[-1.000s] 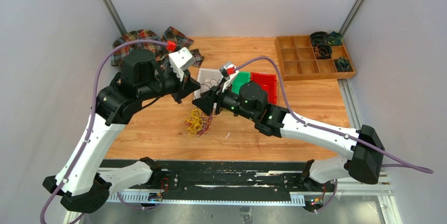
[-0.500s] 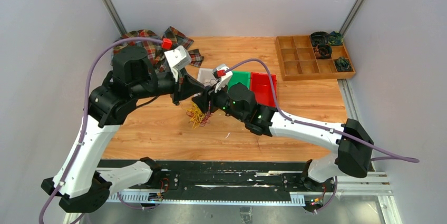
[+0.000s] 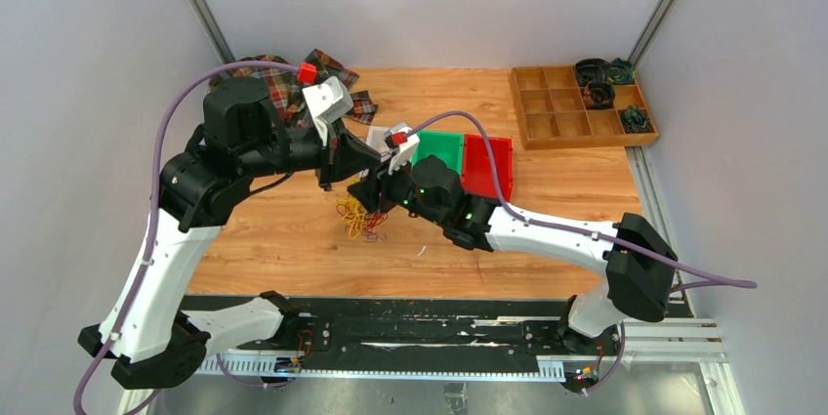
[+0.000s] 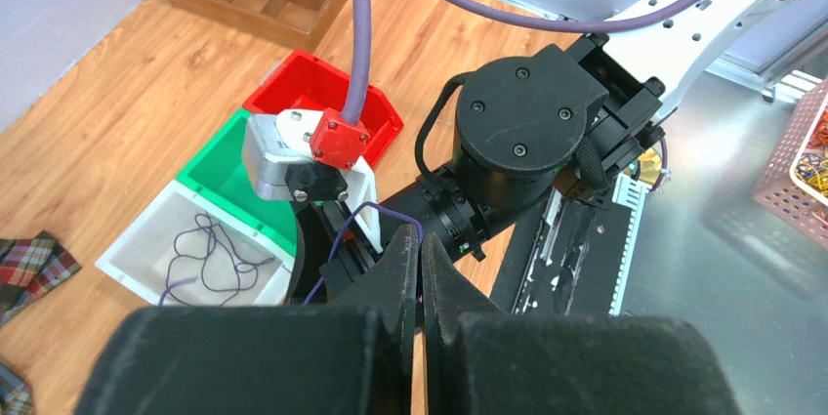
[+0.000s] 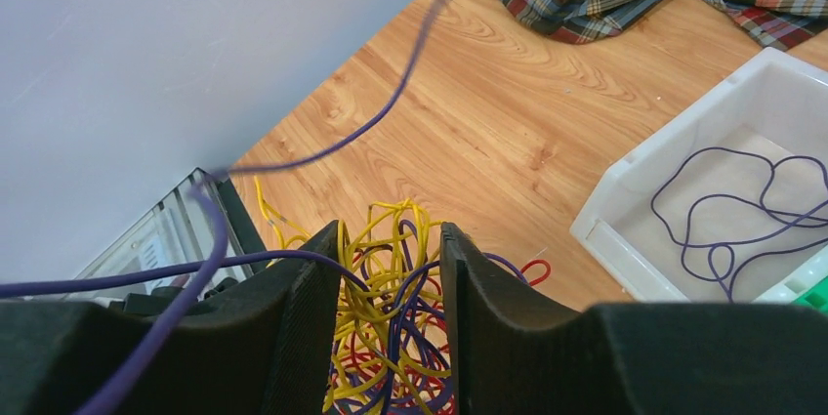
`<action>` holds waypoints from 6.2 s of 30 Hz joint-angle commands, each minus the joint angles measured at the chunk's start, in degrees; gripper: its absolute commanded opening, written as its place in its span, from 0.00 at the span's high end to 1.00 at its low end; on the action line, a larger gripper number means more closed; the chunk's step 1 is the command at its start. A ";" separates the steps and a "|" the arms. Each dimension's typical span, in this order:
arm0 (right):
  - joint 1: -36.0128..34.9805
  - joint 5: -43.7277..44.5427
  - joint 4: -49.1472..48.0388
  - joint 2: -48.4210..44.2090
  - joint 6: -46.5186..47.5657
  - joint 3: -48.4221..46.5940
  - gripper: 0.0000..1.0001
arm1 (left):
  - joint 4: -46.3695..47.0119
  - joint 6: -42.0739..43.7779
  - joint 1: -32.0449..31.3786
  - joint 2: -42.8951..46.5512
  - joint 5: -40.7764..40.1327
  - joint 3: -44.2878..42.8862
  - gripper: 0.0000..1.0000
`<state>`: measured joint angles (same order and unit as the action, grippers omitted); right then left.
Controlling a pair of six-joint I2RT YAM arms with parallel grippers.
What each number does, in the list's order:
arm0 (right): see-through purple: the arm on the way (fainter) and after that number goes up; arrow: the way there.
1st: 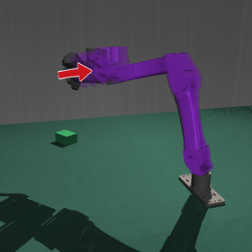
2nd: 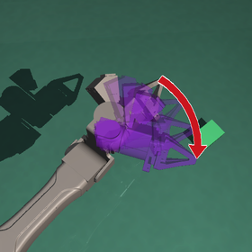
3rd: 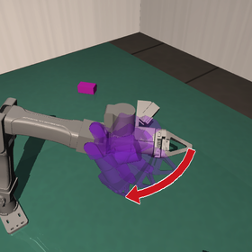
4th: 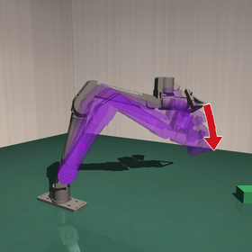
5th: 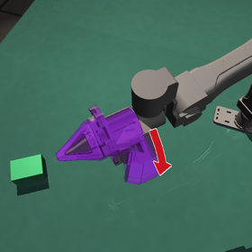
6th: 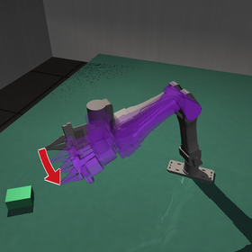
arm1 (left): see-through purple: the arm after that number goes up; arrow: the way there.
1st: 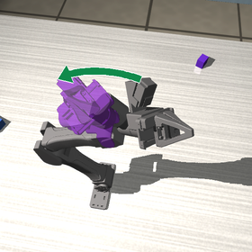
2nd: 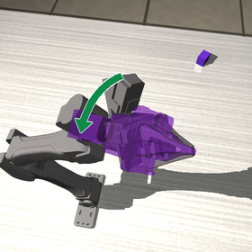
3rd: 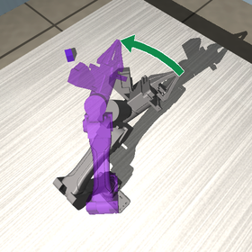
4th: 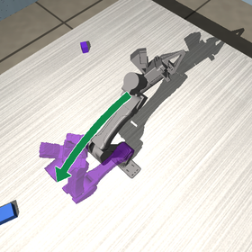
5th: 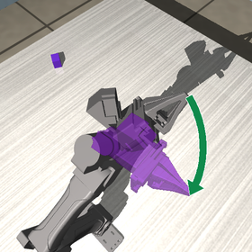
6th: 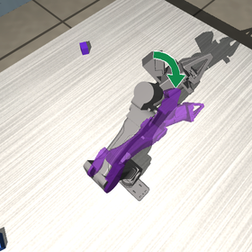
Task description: Untangle the cables
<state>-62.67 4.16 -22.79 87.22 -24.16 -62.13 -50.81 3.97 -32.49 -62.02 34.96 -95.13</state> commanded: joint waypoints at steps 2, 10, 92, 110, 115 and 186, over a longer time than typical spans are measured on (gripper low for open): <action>-0.87 0.53 -1.47 1.62 -1.38 1.70 0.61 | 0.93 -0.74 -0.38 -0.57 1.69 -4.37 1.00; -0.87 3.66 -3.79 3.44 -3.26 9.01 0.64 | 0.97 0.71 -0.38 -3.22 -1.28 -12.65 0.99; 11.34 8.61 2.84 -11.56 -2.79 23.26 0.41 | 39.55 13.16 -0.38 -3.92 -31.31 -0.42 1.00; 14.05 9.80 1.07 -18.62 -3.42 32.40 0.42 | 44.75 20.63 -0.38 -8.29 -33.64 2.90 1.00; 14.36 10.28 1.06 -19.46 -3.54 33.58 0.42 | 45.10 20.73 -0.38 -10.73 -33.19 -1.10 1.00; 19.09 7.81 -6.61 -20.51 -6.71 40.43 0.41 | 40.45 34.50 0.70 -40.74 -41.95 20.93 1.00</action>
<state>-44.97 11.99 -27.73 66.32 -30.28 -22.52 -15.07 38.96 -32.27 -101.51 -5.58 -76.01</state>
